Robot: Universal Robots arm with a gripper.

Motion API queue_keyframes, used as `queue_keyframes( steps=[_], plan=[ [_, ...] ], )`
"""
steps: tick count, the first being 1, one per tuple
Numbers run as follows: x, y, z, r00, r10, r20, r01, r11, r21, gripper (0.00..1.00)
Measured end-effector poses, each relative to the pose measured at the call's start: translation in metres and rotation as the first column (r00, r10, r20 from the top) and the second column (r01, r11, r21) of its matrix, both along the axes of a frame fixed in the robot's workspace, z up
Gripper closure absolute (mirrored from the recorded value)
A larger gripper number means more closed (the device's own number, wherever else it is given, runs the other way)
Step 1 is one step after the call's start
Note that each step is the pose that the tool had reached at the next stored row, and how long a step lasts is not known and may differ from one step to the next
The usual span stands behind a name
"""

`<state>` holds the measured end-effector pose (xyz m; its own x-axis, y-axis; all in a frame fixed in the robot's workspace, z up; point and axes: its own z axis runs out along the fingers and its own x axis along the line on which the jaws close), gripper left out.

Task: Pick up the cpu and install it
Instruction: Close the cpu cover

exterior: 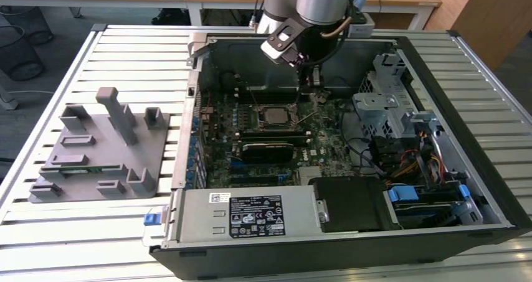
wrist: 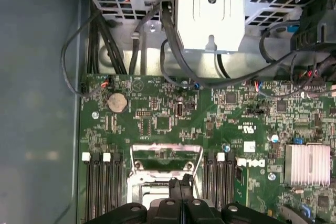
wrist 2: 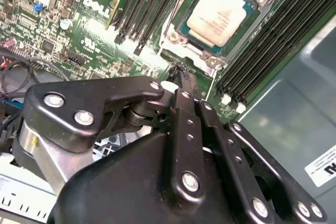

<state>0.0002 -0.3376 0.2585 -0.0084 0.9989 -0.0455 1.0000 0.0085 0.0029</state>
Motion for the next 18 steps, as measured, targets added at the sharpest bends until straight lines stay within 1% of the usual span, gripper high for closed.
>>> queue_keyframes(
  steps=[10, 16, 18],
  plan=[
    [0.014, 0.0001, 0.0000, 1.0000, 0.000, -0.0006, 0.000, 1.0000, 0.0005, 0.89],
    [0.021, 0.0027, 0.0000, 1.0000, 0.000, -0.0008, 0.000, 1.0000, 0.0006, 0.89],
    [0.025, 0.0043, -0.0001, 1.0000, 0.000, -0.0012, 0.000, 1.0000, 0.0005, 0.89]
  ],
)
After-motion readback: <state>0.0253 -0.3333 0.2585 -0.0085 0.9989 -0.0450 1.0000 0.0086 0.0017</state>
